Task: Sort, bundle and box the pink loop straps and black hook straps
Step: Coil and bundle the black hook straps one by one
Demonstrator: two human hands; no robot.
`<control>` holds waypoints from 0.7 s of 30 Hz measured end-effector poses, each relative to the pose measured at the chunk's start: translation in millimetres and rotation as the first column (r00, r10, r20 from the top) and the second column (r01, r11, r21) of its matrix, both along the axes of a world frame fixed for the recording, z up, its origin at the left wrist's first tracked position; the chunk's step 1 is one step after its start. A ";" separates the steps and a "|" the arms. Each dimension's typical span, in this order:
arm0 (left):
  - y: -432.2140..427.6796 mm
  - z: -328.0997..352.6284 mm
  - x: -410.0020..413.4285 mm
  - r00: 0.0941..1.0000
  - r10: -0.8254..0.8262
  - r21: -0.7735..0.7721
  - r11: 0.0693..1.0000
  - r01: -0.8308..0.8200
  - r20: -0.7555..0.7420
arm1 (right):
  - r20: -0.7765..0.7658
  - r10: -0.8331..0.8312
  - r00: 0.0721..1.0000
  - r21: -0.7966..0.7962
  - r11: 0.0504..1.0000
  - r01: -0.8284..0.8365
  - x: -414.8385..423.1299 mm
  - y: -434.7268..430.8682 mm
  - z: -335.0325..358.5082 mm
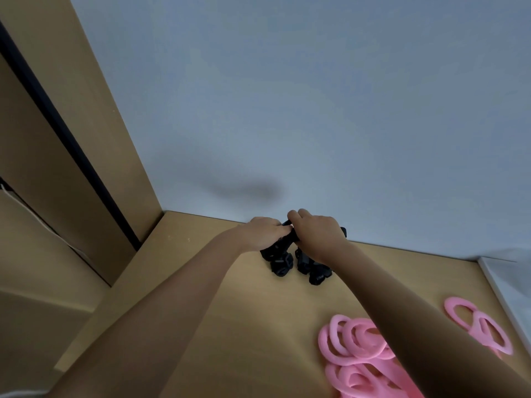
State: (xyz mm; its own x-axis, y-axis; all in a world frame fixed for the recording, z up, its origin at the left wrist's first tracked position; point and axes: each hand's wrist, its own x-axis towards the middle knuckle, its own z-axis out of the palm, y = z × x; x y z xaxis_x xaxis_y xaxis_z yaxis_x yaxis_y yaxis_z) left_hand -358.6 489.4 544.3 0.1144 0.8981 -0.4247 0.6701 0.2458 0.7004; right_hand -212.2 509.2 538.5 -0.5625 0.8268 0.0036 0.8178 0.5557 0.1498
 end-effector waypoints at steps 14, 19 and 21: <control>-2.2 -22.8 17.7 0.948 0.107 0.262 0.965 -0.026 -0.301 | -0.076 -0.153 0.985 -0.073 0.986 0.148 -19.7 -7.5 -2.3; 0.8 -25.5 16.2 0.896 0.172 0.323 0.946 -0.035 -0.409 | -0.143 -0.102 0.984 -0.196 0.978 0.073 -14.0 -1.3 2.9; 4.2 -23.4 5.0 0.883 0.248 0.335 0.935 -0.111 -0.398 | -0.208 -0.086 0.974 -0.269 0.963 0.027 -4.0 -0.6 7.8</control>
